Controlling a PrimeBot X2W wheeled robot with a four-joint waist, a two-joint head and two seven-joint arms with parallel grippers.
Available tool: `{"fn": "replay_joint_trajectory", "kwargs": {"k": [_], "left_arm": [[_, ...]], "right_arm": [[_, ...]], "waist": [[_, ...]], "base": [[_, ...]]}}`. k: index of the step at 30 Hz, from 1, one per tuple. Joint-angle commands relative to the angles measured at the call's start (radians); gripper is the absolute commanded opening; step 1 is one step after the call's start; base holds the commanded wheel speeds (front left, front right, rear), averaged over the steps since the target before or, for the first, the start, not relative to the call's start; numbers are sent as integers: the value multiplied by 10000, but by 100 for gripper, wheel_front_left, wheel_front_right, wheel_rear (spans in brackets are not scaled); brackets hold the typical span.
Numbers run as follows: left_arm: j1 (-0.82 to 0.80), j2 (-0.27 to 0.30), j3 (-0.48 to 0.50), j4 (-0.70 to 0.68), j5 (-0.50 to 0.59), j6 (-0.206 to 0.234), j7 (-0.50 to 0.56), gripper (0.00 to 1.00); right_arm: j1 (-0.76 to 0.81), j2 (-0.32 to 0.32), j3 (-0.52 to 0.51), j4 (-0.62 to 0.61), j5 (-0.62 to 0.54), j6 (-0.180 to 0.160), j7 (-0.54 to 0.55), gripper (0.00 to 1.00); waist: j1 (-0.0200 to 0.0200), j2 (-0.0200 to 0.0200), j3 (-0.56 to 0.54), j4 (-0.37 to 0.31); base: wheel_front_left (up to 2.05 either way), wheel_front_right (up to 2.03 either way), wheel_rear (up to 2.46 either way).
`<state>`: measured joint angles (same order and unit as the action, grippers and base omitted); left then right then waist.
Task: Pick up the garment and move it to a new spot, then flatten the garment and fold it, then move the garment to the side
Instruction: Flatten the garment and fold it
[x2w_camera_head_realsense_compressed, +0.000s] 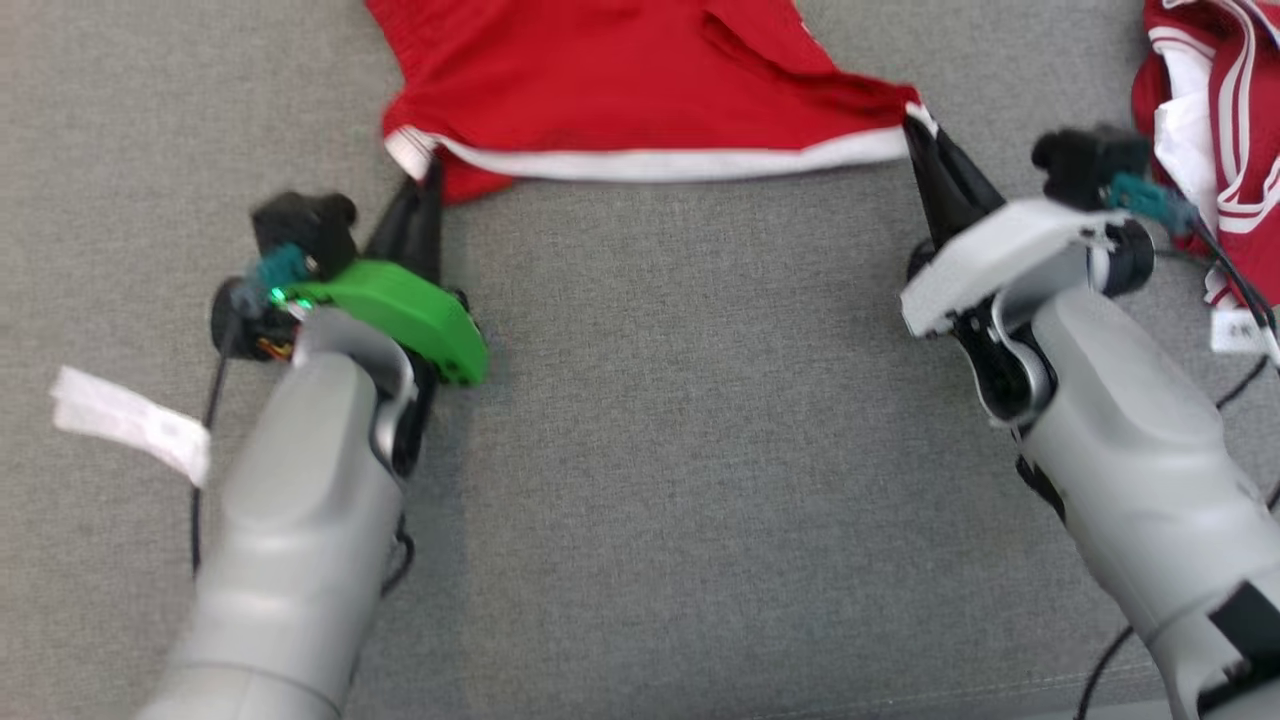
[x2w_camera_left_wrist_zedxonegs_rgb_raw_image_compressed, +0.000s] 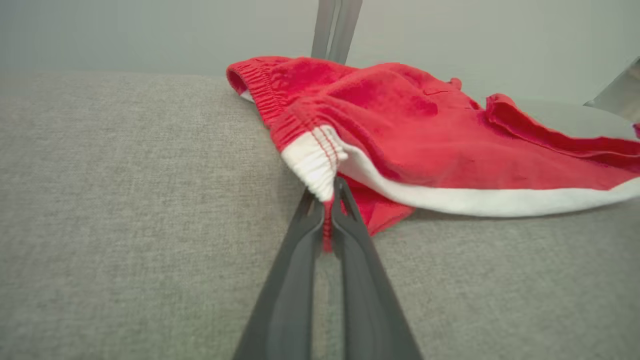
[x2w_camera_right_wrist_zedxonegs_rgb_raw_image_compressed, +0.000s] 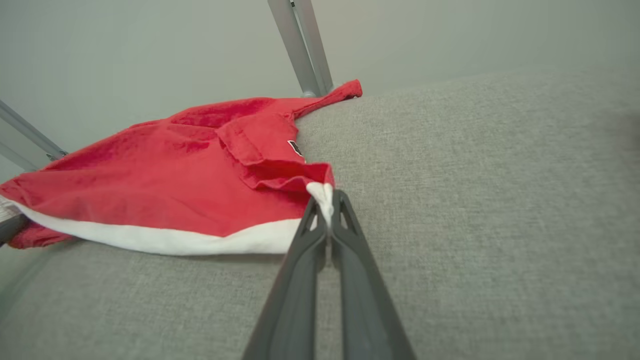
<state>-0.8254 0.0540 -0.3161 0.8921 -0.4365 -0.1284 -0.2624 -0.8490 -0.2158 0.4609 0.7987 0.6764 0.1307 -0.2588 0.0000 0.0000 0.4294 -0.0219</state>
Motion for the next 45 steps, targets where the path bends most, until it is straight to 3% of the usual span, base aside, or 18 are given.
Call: {"fn": "replay_joint_trajectory", "kwargs": {"k": [1,7,10,15,21,25,31,35,45], "left_arm": [[737,13,-98,-532,136,-26,-24,0],[3608,164,-36,-3365,776,-29,-26,0],[4932,312,42,-4488,1026,4,-27,0],[6823,589,-39,-6184,1128,415,256,0],[8376,965,-194,-8616,1006,918,1671,0],[8759,1119,-228,-9749,945,1101,2231,0],[8250,1126,-220,-10146,883,1082,2545,0],[7313,937,-218,-9840,752,872,2535,0],[3954,431,-205,-7966,479,450,2016,0]], "right_arm": [[561,-182,-226,-617,71,-3,-79,0],[3853,-608,-1579,-3661,-494,-3,-59,0],[5554,-490,-2312,-5037,-860,-3,-60,0],[8093,-199,-3513,-7024,-1511,-6,-62,0],[9913,252,-4522,-8784,-1998,-7,308,0],[10259,432,-4903,-9475,-2187,-9,764,0],[9408,437,-5255,-9432,-2179,-9,1207,0],[8126,111,-5322,-8918,-2009,-9,1384,0],[2802,-1386,-4300,-5884,-1536,-9,2529,0]], "waist": [[0,0,-358,2],[0,0,-1176,-63],[0,0,-1511,-100],[0,0,-1920,-109],[0,0,-2132,-97],[0,0,-2167,-125],[0,0,-1796,-62],[0,0,-973,222],[0,0,1249,1248]], "base": [[0,0,0],[0,0,0],[0,0,0],[0,0,0],[0,0,0],[0,0,0],[0,0,0],[0,0,0],[0,0,0]]}}
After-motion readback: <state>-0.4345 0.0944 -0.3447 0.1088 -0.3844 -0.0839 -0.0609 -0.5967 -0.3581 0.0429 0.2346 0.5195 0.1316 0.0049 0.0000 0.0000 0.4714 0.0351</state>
